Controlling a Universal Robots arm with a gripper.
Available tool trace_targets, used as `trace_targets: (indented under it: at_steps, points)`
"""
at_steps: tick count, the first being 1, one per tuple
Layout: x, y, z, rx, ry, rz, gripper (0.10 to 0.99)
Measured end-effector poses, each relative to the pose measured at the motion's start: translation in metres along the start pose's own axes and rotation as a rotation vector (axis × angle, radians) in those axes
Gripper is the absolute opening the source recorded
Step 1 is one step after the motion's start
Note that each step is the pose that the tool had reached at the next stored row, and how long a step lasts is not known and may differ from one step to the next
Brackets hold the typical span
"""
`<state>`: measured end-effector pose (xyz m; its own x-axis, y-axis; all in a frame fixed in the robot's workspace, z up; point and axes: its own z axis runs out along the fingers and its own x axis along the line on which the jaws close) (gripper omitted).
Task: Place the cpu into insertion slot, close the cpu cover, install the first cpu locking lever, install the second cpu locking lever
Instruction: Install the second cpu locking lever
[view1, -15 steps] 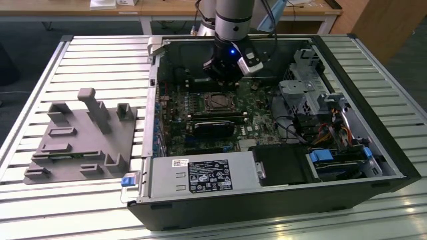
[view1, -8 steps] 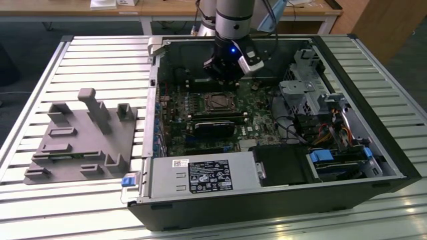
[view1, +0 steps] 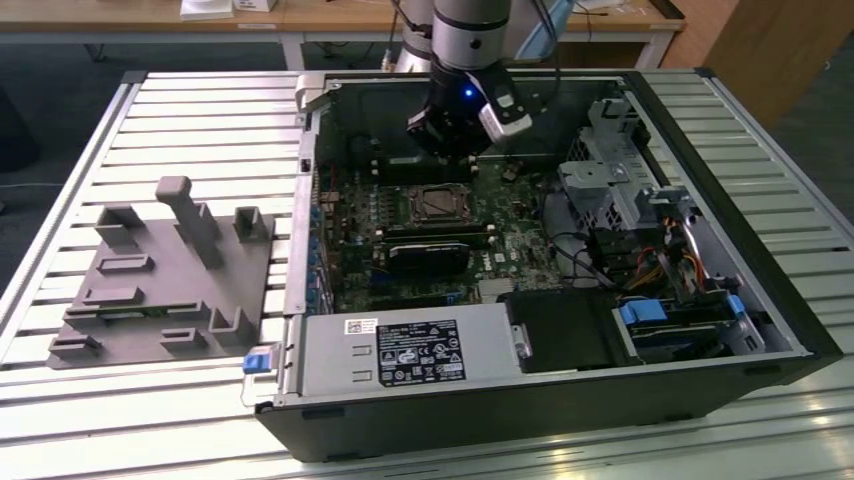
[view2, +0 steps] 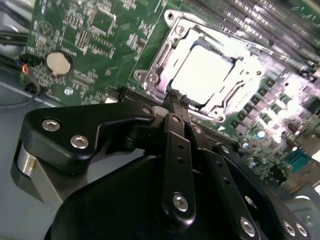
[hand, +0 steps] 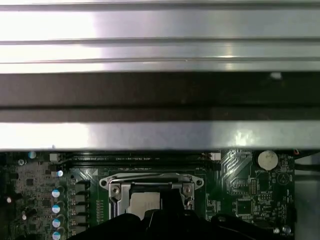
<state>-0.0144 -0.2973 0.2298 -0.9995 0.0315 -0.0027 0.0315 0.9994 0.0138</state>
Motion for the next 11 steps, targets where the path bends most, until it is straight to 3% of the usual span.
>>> trace_targets:
  at_steps: [7, 11]
  points:
    - [-0.0005, -0.0151, -0.0001, 0.0, -0.0002, 0.0, 0.106]
    - [-0.0006, -0.0184, -0.0005, 0.0, -0.0001, 0.0, 0.106]
